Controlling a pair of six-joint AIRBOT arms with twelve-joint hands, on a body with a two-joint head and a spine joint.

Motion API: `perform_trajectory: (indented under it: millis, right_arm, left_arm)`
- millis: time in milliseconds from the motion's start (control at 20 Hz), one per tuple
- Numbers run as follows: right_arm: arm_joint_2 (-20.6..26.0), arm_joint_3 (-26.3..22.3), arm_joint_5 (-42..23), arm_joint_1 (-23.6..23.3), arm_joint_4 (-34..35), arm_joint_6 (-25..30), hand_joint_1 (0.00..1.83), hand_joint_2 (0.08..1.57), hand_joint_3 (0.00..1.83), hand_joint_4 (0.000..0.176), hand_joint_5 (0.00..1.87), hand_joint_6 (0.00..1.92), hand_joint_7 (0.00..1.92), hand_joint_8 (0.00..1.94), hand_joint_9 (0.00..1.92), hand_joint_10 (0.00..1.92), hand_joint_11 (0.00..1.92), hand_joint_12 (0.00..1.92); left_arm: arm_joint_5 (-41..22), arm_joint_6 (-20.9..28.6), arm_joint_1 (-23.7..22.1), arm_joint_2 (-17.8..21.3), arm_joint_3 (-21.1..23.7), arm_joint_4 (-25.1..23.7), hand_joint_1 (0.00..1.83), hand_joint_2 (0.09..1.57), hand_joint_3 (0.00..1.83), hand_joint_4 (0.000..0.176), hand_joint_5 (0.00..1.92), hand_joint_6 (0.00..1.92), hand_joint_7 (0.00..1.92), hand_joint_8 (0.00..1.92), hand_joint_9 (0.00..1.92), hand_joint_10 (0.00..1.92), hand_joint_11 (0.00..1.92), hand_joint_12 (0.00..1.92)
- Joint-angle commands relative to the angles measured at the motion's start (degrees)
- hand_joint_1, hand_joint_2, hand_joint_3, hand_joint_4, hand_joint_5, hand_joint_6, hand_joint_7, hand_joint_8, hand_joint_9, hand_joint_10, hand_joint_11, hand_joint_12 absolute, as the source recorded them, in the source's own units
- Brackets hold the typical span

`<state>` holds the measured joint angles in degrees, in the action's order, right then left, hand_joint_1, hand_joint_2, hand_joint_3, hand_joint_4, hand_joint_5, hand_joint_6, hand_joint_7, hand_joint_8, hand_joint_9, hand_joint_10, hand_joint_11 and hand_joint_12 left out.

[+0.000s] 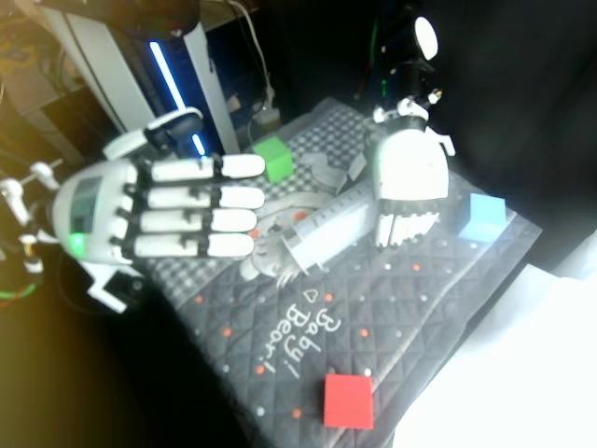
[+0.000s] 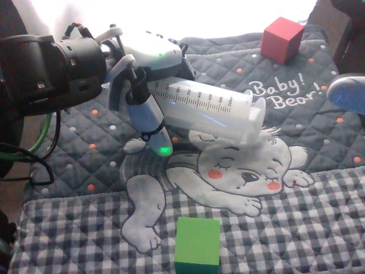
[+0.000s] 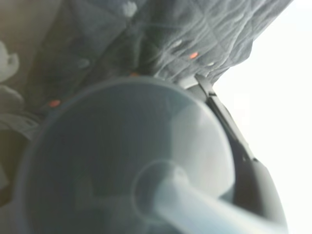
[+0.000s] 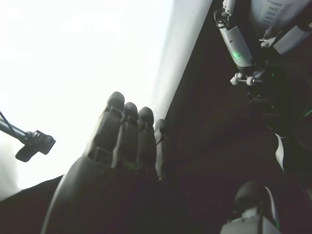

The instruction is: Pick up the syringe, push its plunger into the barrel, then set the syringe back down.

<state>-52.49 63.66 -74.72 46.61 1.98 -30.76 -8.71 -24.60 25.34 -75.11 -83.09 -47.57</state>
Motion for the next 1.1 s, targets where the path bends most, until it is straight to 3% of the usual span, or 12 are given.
perform_trajectory:
  millis: [0,150,200,350,550,600,700,800,850,900,950,1050]
  right_arm:
    - [0.2,0.0,-6.9,-0.9,1.2,0.1,0.09,0.88,0.0,0.043,0.16,0.01,0.15,0.0,0.09,0.01,0.12,0.01]
    - [0.1,0.0,-6.9,-0.9,1.2,0.1,0.08,0.86,0.0,0.048,0.14,0.0,0.15,0.0,0.1,0.01,0.11,0.01]
    - [0.1,0.0,-6.9,-0.9,1.2,0.1,0.08,0.85,0.0,0.051,0.14,0.0,0.15,0.0,0.1,0.0,0.11,0.01]
    - [0.1,0.0,-6.9,-0.9,1.2,0.1,0.07,0.86,0.0,0.049,0.15,0.0,0.15,0.0,0.08,0.0,0.1,0.0]
    - [0.0,0.0,-7.0,-0.9,1.2,0.1,0.03,0.85,0.0,0.048,0.14,0.0,0.14,0.0,0.08,0.0,0.1,0.0]
    - [0.0,0.0,-7.0,-0.9,1.2,0.1,0.04,0.91,0.02,0.044,0.13,0.0,0.13,0.0,0.07,0.0,0.1,0.0]
    - [0.0,0.0,-7.0,-0.9,1.2,0.1,0.08,0.9,0.01,0.042,0.15,0.0,0.15,0.01,0.08,0.0,0.11,0.01]
    - [0.0,0.0,-7.0,-0.9,1.2,0.1,0.09,0.88,0.0,0.042,0.15,0.0,0.14,0.0,0.08,0.0,0.1,0.0]
    - [0.0,0.0,-7.0,-0.9,1.2,0.1,0.08,0.87,0.0,0.041,0.14,0.0,0.14,0.0,0.07,0.0,0.1,0.0]
    - [0.0,0.0,-7.0,-0.9,1.2,0.1,0.08,0.87,0.0,0.044,0.14,0.0,0.14,0.0,0.07,0.0,0.1,0.0]
    - [0.0,0.0,-7.0,-0.9,1.2,0.1,0.07,0.86,0.0,0.047,0.13,0.0,0.13,0.0,0.07,0.0,0.09,0.0]
    - [0.0,0.0,-7.0,-0.9,1.2,0.1,0.05,0.86,0.0,0.041,0.13,0.0,0.13,0.0,0.08,0.0,0.1,0.0]
  left_arm:
    - [-4.0,0.0,-0.5,-0.1,0.0,0.4,1.06,0.69,1.29,0.0,0.9,1.92,1.26,1.92,1.4,1.92,1.45,1.92]
    - [-4.1,0.0,-0.5,-0.1,0.0,0.4,1.12,0.69,1.33,0.0,0.8,1.89,0.97,1.9,1.2,1.92,1.3,1.92]
    - [-4.1,0.0,-0.5,-0.1,0.1,0.4,1.15,0.73,1.15,0.04,0.78,1.76,0.87,1.73,0.94,1.92,1.07,1.92]
    - [-4.2,0.0,-0.4,-0.1,0.1,0.4,1.14,0.9,0.75,0.045,0.76,1.59,0.76,1.55,0.73,1.77,0.71,1.92]
    - [-4.3,0.0,-0.3,-0.1,0.2,0.4,1.14,0.99,0.56,0.025,0.76,1.56,0.75,1.43,0.69,1.67,0.5,1.92]
    - [-4.3,0.0,-0.3,-0.1,0.2,0.4,1.12,1.2,0.19,0.0,0.7,1.63,0.68,1.37,0.57,1.53,0.24,1.8]
    - [-4.4,0.0,-0.2,0.0,0.3,0.4,1.01,1.19,0.11,0.0,0.75,1.38,0.92,0.36,0.8,0.6,0.27,1.34]
    - [-4.5,0.0,-0.1,0.0,0.5,0.3,0.91,1.27,0.02,0.072,0.68,1.45,0.84,0.02,0.76,0.11,0.11,1.15]
    - [-4.5,0.0,-0.1,0.0,0.5,0.3,0.85,1.29,0.01,0.154,0.64,1.49,0.7,0.0,0.63,0.03,0.02,1.04]
    - [-4.5,0.0,-0.1,0.1,0.7,-0.2,0.78,1.27,0.0,0.027,0.62,0.83,0.63,0.0,0.54,0.01,0.01,0.9]
    - [-4.5,0.0,-0.1,0.1,0.7,-0.3,0.79,1.22,0.0,0.0,0.77,0.34,0.65,0.0,0.53,0.0,0.04,0.87]
    - [-4.4,0.0,0.0,0.1,0.9,-0.7,0.74,1.2,0.0,0.0,0.81,0.03,0.63,0.0,0.51,0.0,0.03,0.87]
